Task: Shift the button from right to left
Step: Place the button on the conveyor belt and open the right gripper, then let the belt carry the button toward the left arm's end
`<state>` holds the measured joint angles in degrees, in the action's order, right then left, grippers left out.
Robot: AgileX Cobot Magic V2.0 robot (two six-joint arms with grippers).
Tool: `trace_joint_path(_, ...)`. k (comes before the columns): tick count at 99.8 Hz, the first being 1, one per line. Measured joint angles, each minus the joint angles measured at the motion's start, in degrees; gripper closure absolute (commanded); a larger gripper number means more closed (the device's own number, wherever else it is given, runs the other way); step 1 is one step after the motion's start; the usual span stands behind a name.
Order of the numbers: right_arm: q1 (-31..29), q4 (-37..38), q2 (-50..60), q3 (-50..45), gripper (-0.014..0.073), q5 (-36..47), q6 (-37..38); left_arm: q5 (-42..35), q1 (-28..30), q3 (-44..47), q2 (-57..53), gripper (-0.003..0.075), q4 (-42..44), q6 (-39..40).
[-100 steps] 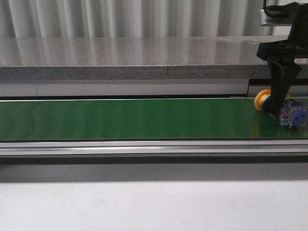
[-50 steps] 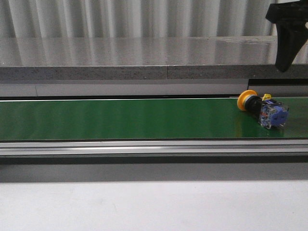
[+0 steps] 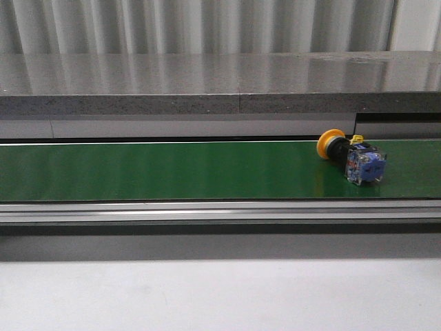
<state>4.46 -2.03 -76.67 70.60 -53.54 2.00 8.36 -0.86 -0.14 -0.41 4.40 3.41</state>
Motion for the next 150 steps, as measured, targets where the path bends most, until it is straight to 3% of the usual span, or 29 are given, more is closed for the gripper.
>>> trace_joint_path(44, 0.0, -0.03, 22.9, -20.71, 0.0661, 12.47, 0.0, 0.0, 0.0, 0.0, 0.0, 0.074, 0.0, 0.0)
trace_joint_path(85, 0.0, -0.12, 45.6, -35.33, 0.0661, 18.87, 0.0, 0.0, 0.0, 0.0, 0.0, 0.074, 0.0, 0.0)
trace_joint_path(120, 0.0, -0.15, 62.96, -41.6, 0.0661, 19.52, 0.0, 0.0, 0.0, 0.0, 0.0, 0.074, 0.0, 0.0)
trace_joint_path(150, 0.0, -0.15, 66.93, -43.06, 0.0661, 19.6, 0.0, -0.32, 0.0, 0.0, 0.0, 0.074, 0.0, 0.0)
